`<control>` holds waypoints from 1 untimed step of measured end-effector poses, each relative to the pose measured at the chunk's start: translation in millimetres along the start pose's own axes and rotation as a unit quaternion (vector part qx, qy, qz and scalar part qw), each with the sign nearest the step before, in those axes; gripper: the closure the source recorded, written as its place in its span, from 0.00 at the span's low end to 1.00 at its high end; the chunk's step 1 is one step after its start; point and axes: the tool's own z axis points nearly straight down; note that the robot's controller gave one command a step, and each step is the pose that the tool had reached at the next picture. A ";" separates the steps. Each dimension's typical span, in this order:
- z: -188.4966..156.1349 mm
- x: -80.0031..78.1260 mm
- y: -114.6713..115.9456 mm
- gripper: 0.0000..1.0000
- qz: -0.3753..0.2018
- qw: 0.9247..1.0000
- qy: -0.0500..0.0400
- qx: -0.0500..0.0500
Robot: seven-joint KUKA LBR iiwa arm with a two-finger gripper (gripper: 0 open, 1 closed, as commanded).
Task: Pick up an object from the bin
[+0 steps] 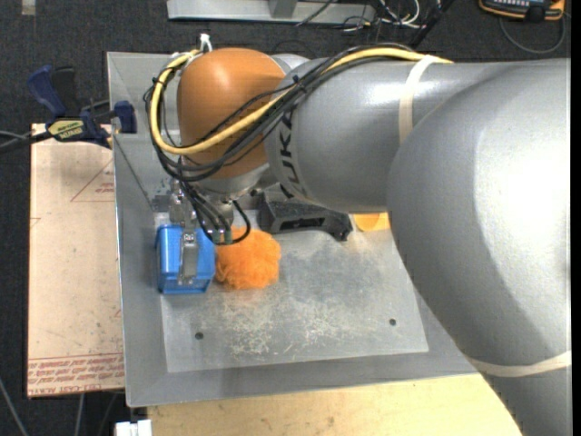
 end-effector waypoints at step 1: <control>-5.3 -2.1 -1.0 0.00 0.002 1.000 -0.004 -0.001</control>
Offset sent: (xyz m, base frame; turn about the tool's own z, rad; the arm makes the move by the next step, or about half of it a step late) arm -0.0110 -0.0630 -0.0917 -0.1947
